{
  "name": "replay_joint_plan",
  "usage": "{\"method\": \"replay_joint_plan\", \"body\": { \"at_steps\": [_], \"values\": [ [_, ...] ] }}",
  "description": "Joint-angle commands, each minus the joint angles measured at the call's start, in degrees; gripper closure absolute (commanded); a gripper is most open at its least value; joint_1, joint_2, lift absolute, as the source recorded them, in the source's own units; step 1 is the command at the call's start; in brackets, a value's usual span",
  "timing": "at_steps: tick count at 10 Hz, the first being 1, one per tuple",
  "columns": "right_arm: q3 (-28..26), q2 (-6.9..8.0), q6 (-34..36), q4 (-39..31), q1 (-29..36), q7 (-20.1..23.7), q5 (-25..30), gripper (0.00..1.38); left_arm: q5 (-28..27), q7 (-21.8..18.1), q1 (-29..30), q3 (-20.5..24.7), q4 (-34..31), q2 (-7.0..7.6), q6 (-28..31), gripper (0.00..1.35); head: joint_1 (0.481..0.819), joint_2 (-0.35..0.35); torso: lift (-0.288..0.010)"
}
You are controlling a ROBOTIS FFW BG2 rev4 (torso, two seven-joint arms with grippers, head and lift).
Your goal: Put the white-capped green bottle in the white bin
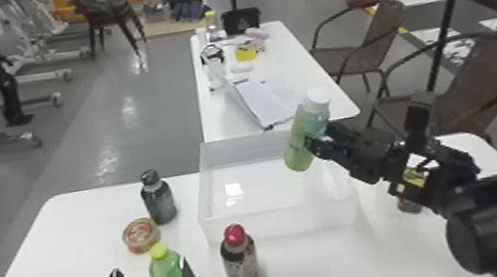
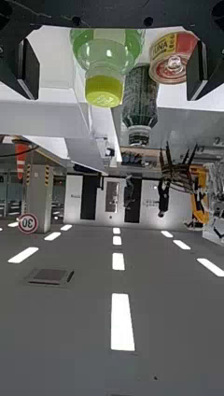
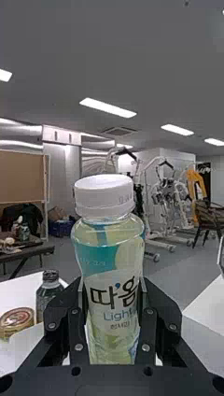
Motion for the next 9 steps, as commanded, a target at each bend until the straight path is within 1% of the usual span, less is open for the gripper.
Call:
{"method": "replay_joint_plan", "body": {
  "at_steps": [1,2,3,4,6,9],
  "values": [
    [-0.31,0.97,-5.14,4.27,-1.22,-1.92,0.58,1.0,0.29,0.03,0.08,0.0,0.0,-0.15,-0.05,0.12,0.549,0.0,-0.1],
    [-0.31,1.85,-8.21,7.52,-1.22,-3.85,0.4,1.0,0.38,0.03,0.16,0.0,0.0,-0.15,-0.14,0.12,0.549,0.0,-0.1],
    [-0.31,2.82,-9.36,10.42,-1.4,-4.29,0.4,1.0,0.56,-0.06,0.16,0.0,0.0,-0.15,-0.14,0.12,0.549,0.0,-0.1],
    [-0.31,3.26,-10.15,12.36,-2.19,-4.55,0.22,1.0,0.65,0.03,0.16,0.0,0.0,-0.15,-0.14,0.12,0.549,0.0,-0.1],
    [-0.13,3.87,-10.59,14.73,-1.93,-4.9,0.22,1.0,0.82,-0.06,0.34,0.09,0.0,-0.15,-0.23,0.13,0.549,0.0,-0.1],
    [-0.13,3.96,-10.67,16.31,-1.57,-5.52,0.49,1.0,0.82,-0.06,0.34,0.0,0.09,-0.15,-0.23,0.13,0.549,0.0,-0.1]
  ]
}}
